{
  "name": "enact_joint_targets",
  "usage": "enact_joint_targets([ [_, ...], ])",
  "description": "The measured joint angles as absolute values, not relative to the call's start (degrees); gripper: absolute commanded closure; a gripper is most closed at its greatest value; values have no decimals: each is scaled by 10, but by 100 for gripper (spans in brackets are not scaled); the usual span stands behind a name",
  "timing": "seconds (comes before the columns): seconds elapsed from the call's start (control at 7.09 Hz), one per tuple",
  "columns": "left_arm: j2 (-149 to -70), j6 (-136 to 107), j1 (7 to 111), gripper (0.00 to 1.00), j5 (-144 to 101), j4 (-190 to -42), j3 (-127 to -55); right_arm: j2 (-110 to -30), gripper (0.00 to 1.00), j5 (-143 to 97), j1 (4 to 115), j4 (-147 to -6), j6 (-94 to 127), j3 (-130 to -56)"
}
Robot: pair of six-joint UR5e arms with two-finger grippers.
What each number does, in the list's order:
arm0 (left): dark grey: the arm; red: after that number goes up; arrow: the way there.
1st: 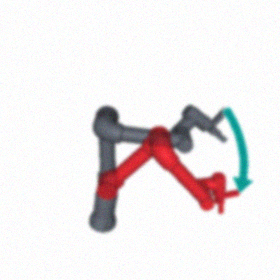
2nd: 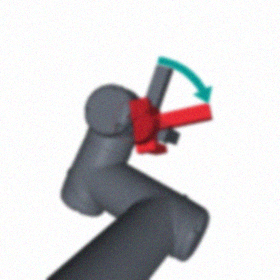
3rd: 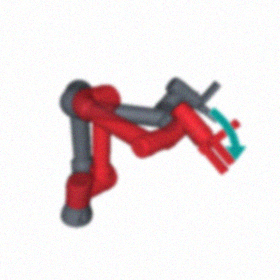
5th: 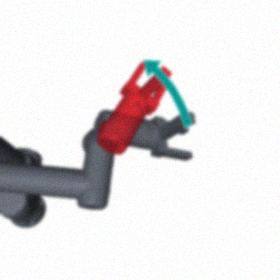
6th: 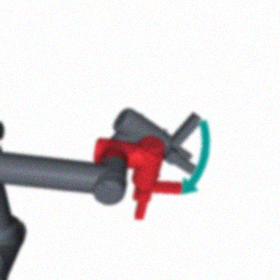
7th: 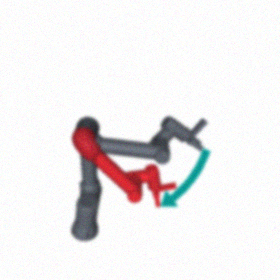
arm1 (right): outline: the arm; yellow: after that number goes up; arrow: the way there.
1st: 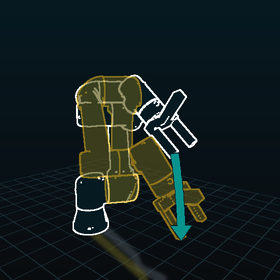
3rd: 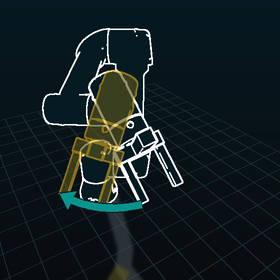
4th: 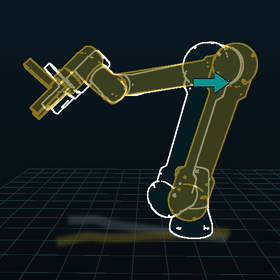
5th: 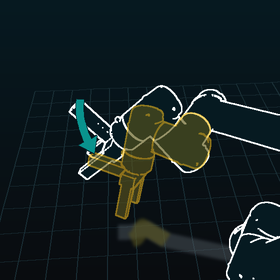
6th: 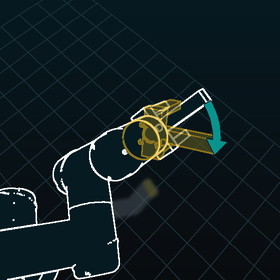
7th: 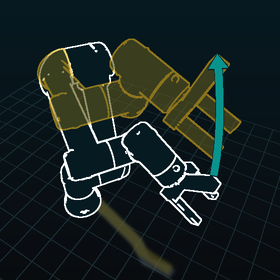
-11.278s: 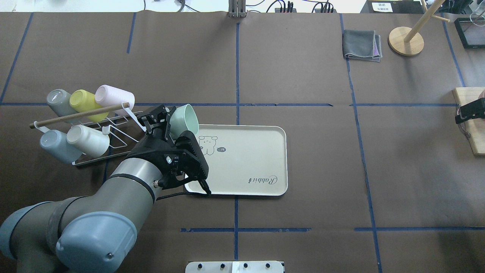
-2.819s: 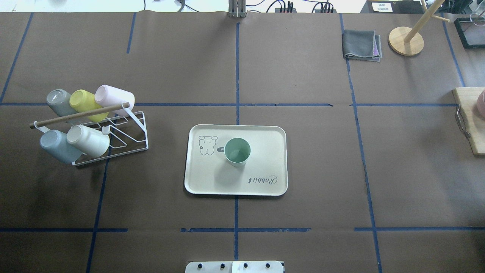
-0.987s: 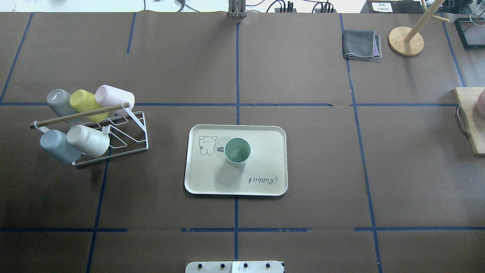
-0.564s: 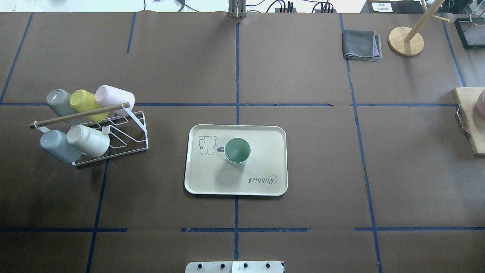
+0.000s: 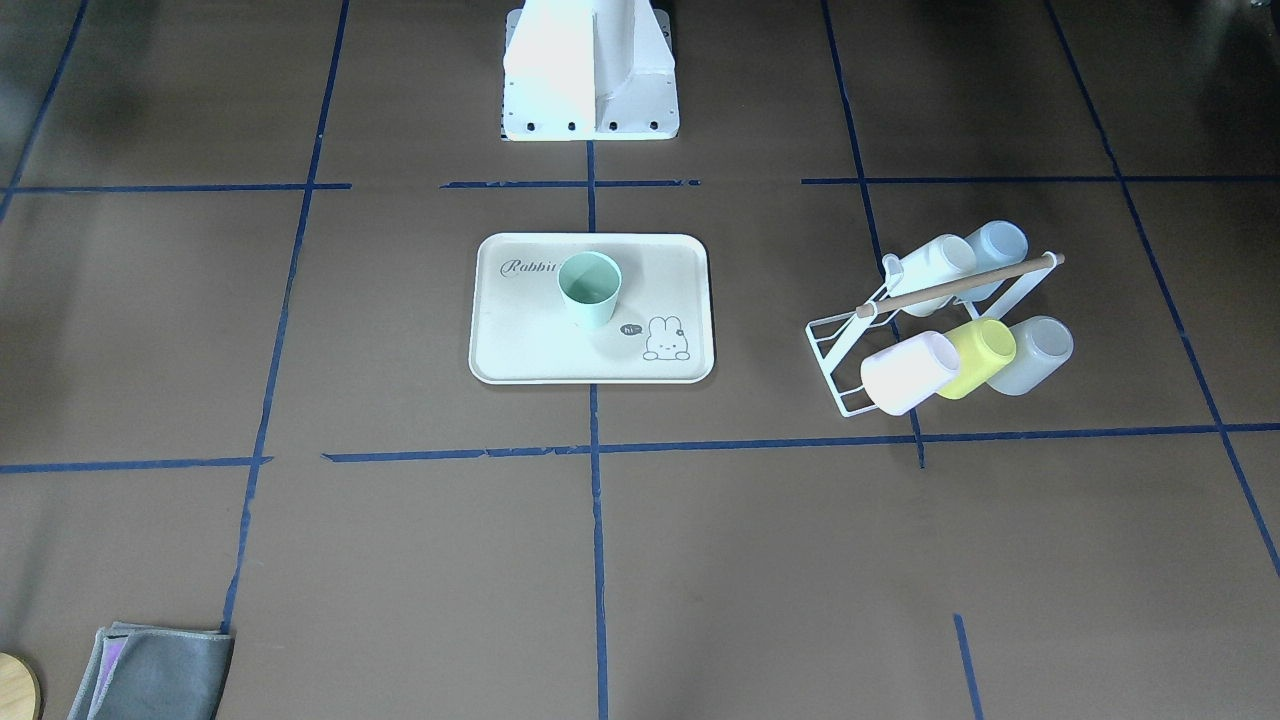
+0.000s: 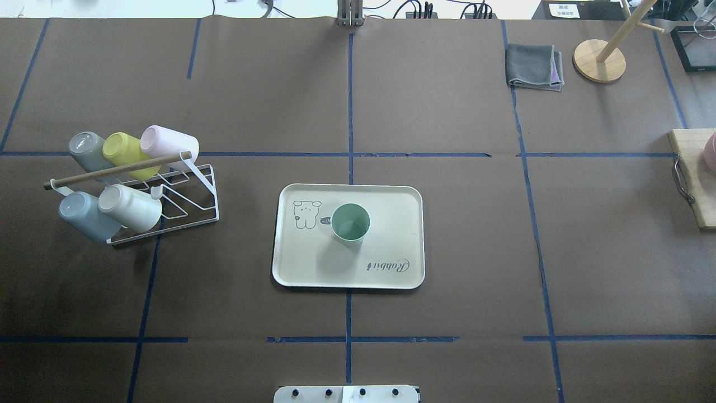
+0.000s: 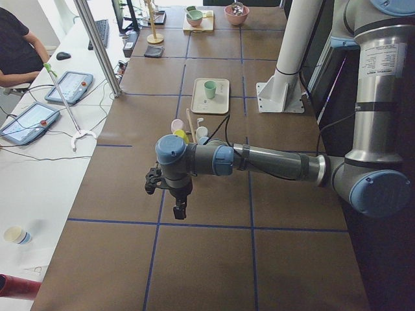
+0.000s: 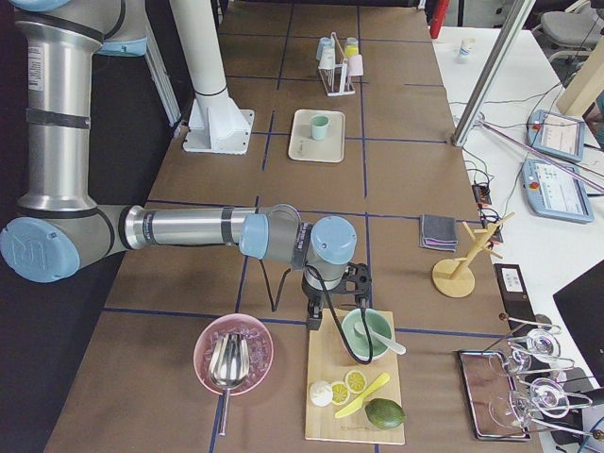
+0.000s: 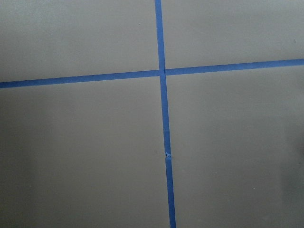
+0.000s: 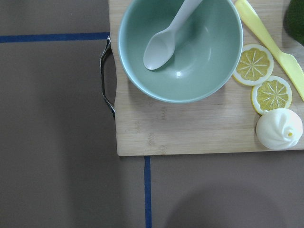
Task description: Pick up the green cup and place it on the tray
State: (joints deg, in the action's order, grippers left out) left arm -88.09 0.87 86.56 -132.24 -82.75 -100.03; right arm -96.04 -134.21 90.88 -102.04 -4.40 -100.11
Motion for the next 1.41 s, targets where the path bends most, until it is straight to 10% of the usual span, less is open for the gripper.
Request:
enact_joint_targets([
  [1.41,-879,47,865,0,-1324,-829,-984,-973,0,-1358,914,-1015,-80,-1003],
])
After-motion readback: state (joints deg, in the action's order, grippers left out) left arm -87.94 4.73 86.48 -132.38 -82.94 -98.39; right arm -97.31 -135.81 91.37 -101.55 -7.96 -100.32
